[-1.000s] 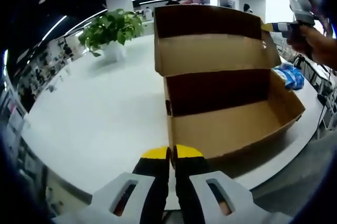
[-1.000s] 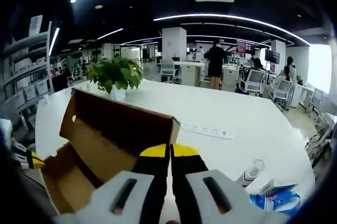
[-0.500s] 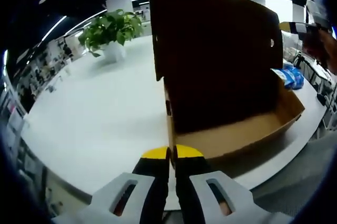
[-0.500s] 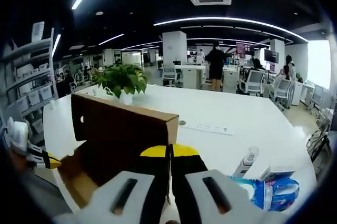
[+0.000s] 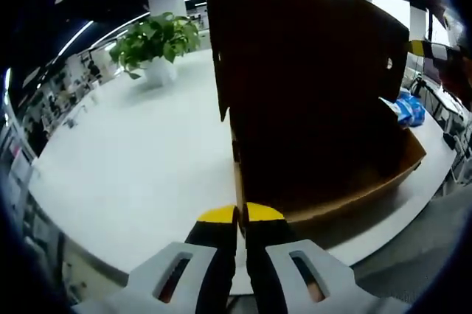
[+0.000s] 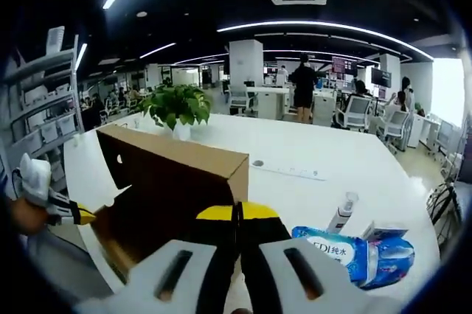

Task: Operate the shoe box by opening the lid, removing the specified soft item, and placing it in the target area until the item is outside and the box remains undamaged.

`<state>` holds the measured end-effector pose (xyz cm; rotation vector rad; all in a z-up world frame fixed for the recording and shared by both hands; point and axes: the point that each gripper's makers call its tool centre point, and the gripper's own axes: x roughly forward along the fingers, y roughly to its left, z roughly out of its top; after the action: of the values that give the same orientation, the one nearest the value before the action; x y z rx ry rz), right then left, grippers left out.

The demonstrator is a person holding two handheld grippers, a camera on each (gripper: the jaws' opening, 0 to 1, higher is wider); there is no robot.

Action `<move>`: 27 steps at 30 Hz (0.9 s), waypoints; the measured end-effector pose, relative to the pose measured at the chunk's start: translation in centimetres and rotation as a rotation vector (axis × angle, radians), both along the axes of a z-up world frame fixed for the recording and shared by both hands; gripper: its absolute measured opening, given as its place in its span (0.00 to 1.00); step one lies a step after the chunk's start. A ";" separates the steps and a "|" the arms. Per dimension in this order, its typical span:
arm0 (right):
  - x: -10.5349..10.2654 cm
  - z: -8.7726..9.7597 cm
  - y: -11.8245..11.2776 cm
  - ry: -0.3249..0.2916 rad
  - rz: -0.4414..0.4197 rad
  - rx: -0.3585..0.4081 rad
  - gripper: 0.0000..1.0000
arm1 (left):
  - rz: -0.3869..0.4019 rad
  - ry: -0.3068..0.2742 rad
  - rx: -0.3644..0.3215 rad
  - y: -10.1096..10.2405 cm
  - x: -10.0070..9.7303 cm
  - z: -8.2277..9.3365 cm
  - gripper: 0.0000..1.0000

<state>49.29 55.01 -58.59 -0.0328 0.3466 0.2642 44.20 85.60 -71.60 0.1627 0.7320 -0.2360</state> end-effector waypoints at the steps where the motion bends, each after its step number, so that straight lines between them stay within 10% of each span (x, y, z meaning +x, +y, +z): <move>1: -0.3 -0.1 0.1 0.002 0.001 -0.003 0.00 | -0.001 0.000 0.001 0.0 0.0 0.0 0.00; 27: -5.0 -4.3 1.0 0.116 0.008 -0.043 0.00 | -0.007 0.011 -0.042 -0.1 0.1 0.1 0.00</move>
<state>44.29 55.99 -62.88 -0.0610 0.4680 0.2668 44.32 85.47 -71.54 0.1244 0.7371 -0.2591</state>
